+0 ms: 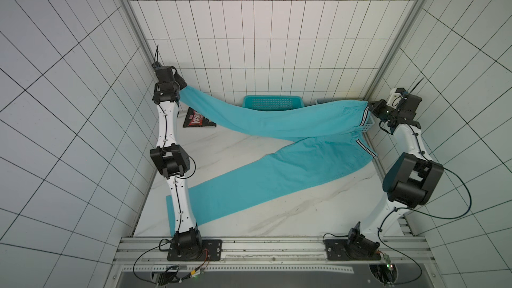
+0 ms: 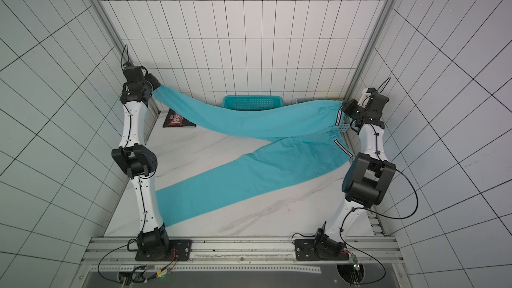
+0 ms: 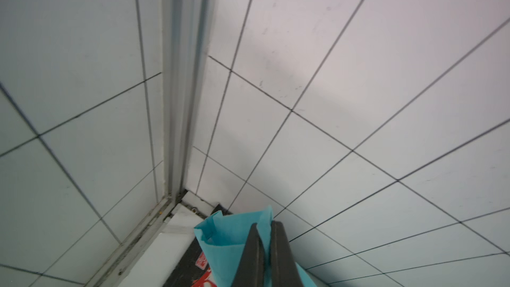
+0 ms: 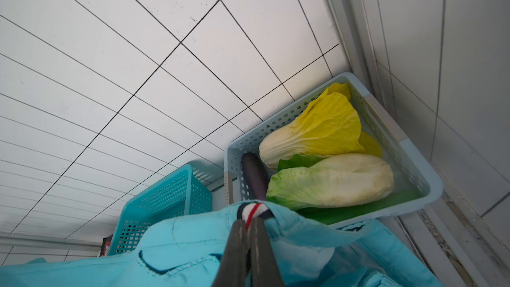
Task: Roll up the long pants
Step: Fold the long pant at the center of the board.
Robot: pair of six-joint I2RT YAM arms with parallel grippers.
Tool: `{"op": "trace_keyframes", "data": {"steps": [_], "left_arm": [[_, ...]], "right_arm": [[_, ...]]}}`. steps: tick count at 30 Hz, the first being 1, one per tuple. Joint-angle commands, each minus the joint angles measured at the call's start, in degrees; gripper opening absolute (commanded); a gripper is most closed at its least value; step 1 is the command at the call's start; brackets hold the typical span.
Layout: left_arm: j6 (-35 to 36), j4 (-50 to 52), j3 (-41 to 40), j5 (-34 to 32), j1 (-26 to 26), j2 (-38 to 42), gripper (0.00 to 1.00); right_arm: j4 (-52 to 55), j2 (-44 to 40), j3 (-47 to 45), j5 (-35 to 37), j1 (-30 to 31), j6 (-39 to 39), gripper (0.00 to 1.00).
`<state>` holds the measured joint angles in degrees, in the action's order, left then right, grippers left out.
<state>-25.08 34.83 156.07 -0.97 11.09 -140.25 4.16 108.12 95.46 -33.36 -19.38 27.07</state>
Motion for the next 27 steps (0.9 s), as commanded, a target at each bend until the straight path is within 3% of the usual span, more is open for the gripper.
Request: {"op": "trace_keyframes", "data": {"steps": [1,3,5,10,13,17,19,22,27], "left_arm": [[-1.5,-2.6,1.6,0.0,-1.4,2.4,0.0],[-2.1,-2.5,-3.4,1.8,-0.2,6.6,0.0],[-1.3,-4.2,-13.6,1.9,1.7,14.5,0.0],[-0.8,-22.8,-55.2,-1.1,7.2,39.6,0.0],[0.0,-26.6,-71.2,-2.8,10.1,50.0,0.0],[3.1,-28.6,-87.4,-6.3,11.3,61.5,0.0],[2.7,-29.8,-95.4,-4.3,11.2,67.6,0.0],[1.6,-31.1,-104.6,-6.0,10.5,74.2,0.0],[1.1,-38.5,-121.7,-16.1,10.2,84.6,0.0]], "right_arm": [[-5.6,-0.2,1.7,0.1,-1.2,2.3,0.0],[-6.6,-0.4,1.8,-2.7,-1.7,2.2,0.0],[-5.9,-0.6,2.0,-4.2,-2.1,0.8,0.0],[-6.7,0.0,0.3,-9.1,-2.8,-1.5,0.0],[-13.2,-2.3,-6.4,-6.9,-3.1,-1.6,0.0],[-13.0,-4.7,-10.1,-5.0,-3.8,-5.4,0.0],[-12.1,-5.5,-11.7,-3.3,-4.2,-7.0,0.04],[-13.6,-6.7,-15.7,-3.0,-5.0,-7.2,0.03],[-21.5,-8.6,-25.5,-1.5,-6.9,-6.3,0.02]]}}
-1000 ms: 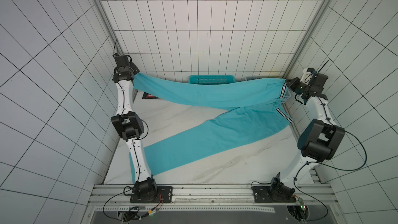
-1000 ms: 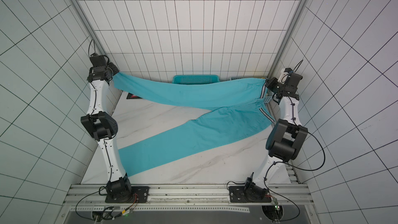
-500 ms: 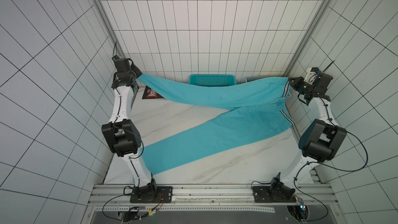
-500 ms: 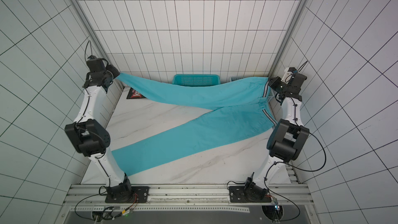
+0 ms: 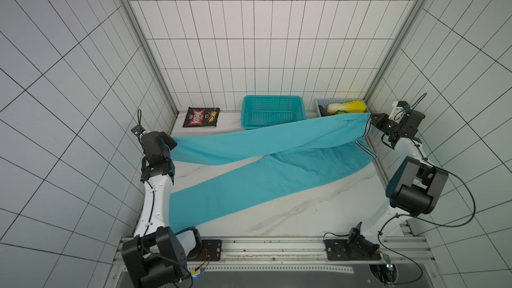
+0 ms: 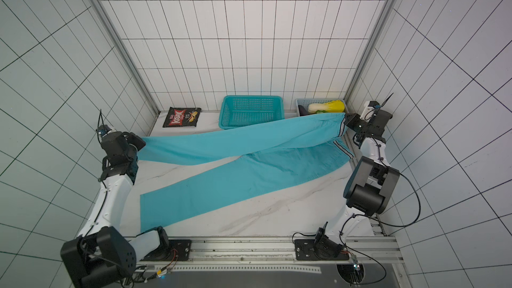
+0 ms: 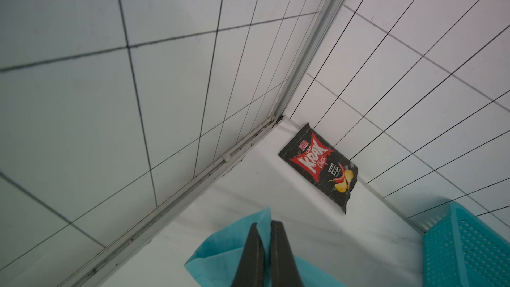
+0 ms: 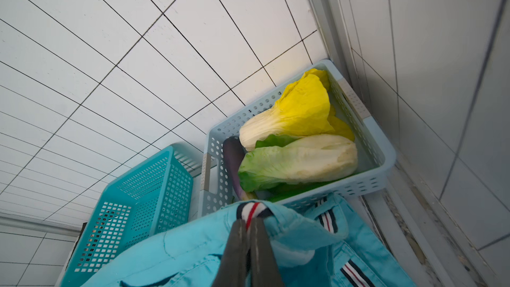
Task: Roll up the long pants
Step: Fold the long pant at the center of the board.
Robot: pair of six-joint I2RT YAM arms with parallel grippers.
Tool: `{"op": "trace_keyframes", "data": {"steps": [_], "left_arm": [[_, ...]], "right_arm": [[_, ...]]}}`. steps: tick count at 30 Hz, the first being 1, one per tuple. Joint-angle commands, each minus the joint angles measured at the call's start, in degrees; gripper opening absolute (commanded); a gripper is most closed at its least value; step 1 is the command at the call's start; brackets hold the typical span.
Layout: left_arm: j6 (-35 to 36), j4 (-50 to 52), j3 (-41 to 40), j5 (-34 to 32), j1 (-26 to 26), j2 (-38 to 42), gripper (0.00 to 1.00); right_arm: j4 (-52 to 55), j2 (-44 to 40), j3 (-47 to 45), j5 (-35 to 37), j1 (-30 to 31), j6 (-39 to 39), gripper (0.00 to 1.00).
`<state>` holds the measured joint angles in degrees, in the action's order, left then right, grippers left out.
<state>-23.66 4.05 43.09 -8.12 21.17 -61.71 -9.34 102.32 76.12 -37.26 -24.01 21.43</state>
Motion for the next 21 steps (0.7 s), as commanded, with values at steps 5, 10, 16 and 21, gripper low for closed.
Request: {"op": "trace_keyframes", "data": {"steps": [5,10,16,21], "left_arm": [[-0.8,-11.7,-14.8,-13.8,0.2,13.3,0.0],[-4.4,-8.8,-16.5,-23.3,0.6,17.9,0.0],[-12.4,-10.9,-25.4,-28.6,1.1,24.5,0.0],[-15.0,-9.0,-33.1,-32.0,1.1,42.2,0.0]], "right_arm": [[-12.6,-3.4,-10.6,1.1,-6.0,3.1,0.02],[-15.9,-5.1,-13.5,3.0,-9.2,4.8,0.03],[-21.9,-3.8,-18.1,1.9,-13.7,11.3,0.05],[-28.3,-2.7,-22.8,1.1,-18.3,16.7,0.13]]}}
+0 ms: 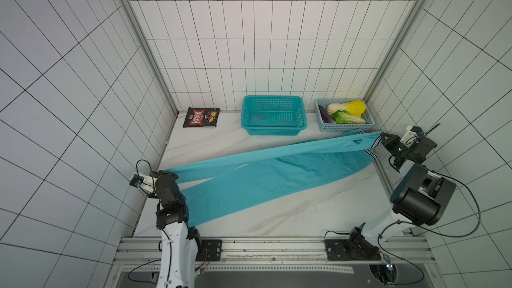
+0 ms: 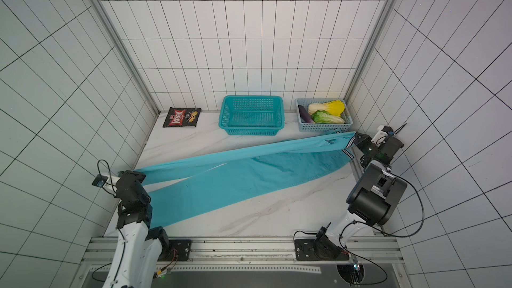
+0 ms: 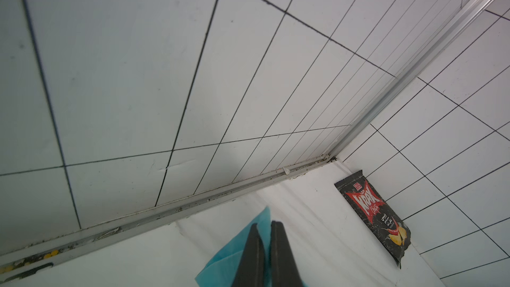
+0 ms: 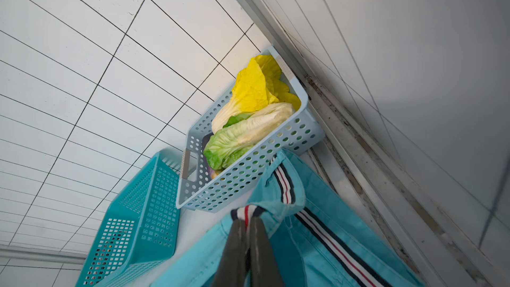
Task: Roll up the long pants
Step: Fold the long pant at the center of the board.
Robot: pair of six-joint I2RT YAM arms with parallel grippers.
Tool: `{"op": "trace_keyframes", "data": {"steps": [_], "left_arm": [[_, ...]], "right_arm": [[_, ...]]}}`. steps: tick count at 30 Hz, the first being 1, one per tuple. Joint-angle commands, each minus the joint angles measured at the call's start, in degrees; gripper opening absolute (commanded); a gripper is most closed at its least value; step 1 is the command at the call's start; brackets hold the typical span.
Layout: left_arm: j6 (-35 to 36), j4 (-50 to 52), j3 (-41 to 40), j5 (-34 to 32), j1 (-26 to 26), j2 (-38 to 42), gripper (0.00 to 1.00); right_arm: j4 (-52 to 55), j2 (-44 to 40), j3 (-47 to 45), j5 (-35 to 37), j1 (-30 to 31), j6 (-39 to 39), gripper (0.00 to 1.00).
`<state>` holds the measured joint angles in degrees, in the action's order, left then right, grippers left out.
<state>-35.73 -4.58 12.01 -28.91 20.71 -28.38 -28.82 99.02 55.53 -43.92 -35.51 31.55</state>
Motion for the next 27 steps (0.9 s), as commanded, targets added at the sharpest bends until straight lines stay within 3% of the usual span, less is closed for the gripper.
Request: {"op": "trace_keyframes", "data": {"steps": [1,2,4,5,6,7,9,14,16,17,19,23,27], "left_arm": [[-3.4,1.7,-2.9,-12.0,1.5,13.3,0.0],[-4.5,4.8,-3.3,-13.5,1.6,17.0,0.15],[-7.1,12.2,-3.7,-17.5,1.6,24.9,0.57],[-8.9,14.4,-4.2,-19.3,1.6,27.5,0.76],[-10.5,14.0,-4.5,-21.9,1.6,26.5,0.88],[-11.1,13.1,-4.3,-22.8,1.6,24.6,0.96],[-9.5,12.7,-2.3,-19.4,1.6,22.4,0.97],[0.5,-4.2,-0.6,-0.5,1.6,15.1,0.96],[4.4,-8.5,3.6,9.1,1.1,8.8,0.92],[5.8,-8.0,6.3,12.2,0.2,5.0,0.85],[9.3,-4.8,13.6,16.4,-4.1,-3.6,0.83],[17.0,-0.2,23.0,12.3,-24.1,-17.2,0.84],[23.6,1.1,27.4,5.1,-48.4,-28.9,0.85]], "right_arm": [[-9.0,0.6,-2.9,8.0,-7.8,7.4,0.23],[-9.2,0.5,-3.5,8.1,-8.6,8.5,0.28],[-12.2,0.3,-6.2,8.4,-10.4,12.0,0.31],[-13.2,-0.1,-7.7,9.8,-11.5,14.0,0.38],[-14.9,-0.6,-9.5,11.4,-12.5,15.7,0.49],[-15.8,-0.9,-10.6,12.4,-13.5,16.8,0.51],[-15.9,-1.7,-11.3,13.1,-15.2,19.0,0.52],[-8.4,-6.2,-5.9,11.2,-15.1,18.0,0.54],[-3.7,-8.2,-2.0,9.5,-13.1,14.1,0.69],[0.8,-8.9,0.9,8.2,-11.6,10.7,0.68],[14.9,-9.5,8.7,7.0,-6.9,1.7,0.66],[38.1,-8.9,17.2,14.5,5.9,-13.8,0.67],[41.4,-6.3,14.7,19.3,10.1,-14.2,0.73]]}}
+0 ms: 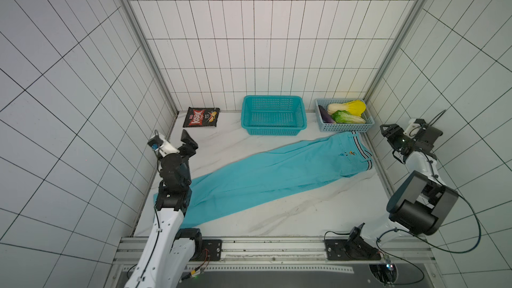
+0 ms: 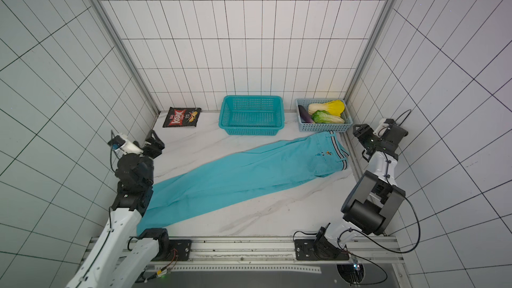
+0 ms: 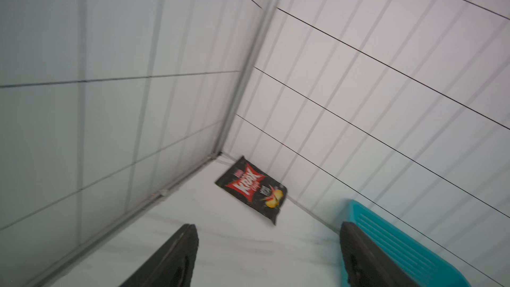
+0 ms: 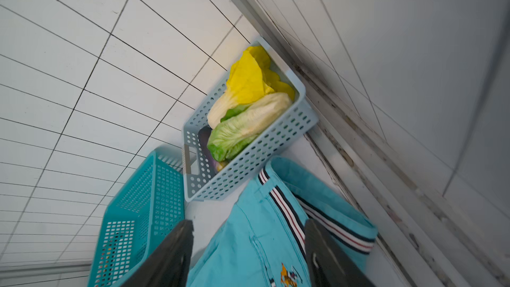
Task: Roll up the long pants
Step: Fold the long pant at the center of the board.
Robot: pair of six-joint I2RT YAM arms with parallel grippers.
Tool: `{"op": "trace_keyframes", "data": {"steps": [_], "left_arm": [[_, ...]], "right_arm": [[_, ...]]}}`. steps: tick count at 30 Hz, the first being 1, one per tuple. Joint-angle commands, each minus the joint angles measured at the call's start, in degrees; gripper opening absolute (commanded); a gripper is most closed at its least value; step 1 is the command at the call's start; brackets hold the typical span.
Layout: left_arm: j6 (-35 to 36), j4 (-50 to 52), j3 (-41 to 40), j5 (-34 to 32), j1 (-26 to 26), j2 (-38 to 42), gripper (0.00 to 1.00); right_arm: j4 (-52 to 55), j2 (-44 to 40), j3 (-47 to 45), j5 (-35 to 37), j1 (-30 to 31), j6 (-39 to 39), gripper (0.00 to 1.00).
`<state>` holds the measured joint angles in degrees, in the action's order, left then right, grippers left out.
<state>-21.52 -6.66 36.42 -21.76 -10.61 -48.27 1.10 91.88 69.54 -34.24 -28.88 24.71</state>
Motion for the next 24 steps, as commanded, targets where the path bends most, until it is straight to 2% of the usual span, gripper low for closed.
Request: {"op": "trace_keyframes", "data": {"steps": [1,6,8,10,11,14,16,21,23,24], "left_arm": [[10.3,4.4,4.1,-2.5,-22.0,-12.1,0.87],[9.3,11.9,7.0,1.9,-36.2,-24.2,0.88],[9.7,12.7,7.4,3.8,-39.7,-27.0,0.88],[9.1,13.2,7.7,6.8,-41.8,-28.7,0.89],[9.4,13.3,7.8,8.6,-42.4,-29.3,0.89],[8.4,14.6,7.4,8.8,-43.0,-30.9,0.9],[8.2,14.5,6.6,8.3,-43.0,-30.8,0.9],[3.9,16.1,5.4,1.4,-42.4,-29.5,0.91],[-1.4,20.0,6.4,2.7,-39.6,-29.8,0.83],[-5.3,22.1,6.7,5.4,-36.7,-30.3,0.76]], "right_arm": [[14.5,2.8,2.2,8.6,3.4,-8.1,0.73],[29.3,11.8,10.2,10.4,3.4,-16.9,0.7],[30.8,13.3,10.5,14.1,3.4,-18.6,0.7],[30.6,14.8,10.4,15.0,3.3,-20.8,0.7],[31.5,16.0,11.4,13.5,3.3,-22.2,0.7],[36.3,20.1,15.0,8.8,3.7,-24.6,0.65],[37.6,22.0,15.7,8.1,4.3,-25.9,0.63],[39.0,24.6,16.9,8.2,5.8,-28.5,0.54],[39.9,25.5,17.8,7.2,6.6,-29.3,0.36],[40.4,25.8,18.3,7.1,7.2,-29.6,0.28]]}}
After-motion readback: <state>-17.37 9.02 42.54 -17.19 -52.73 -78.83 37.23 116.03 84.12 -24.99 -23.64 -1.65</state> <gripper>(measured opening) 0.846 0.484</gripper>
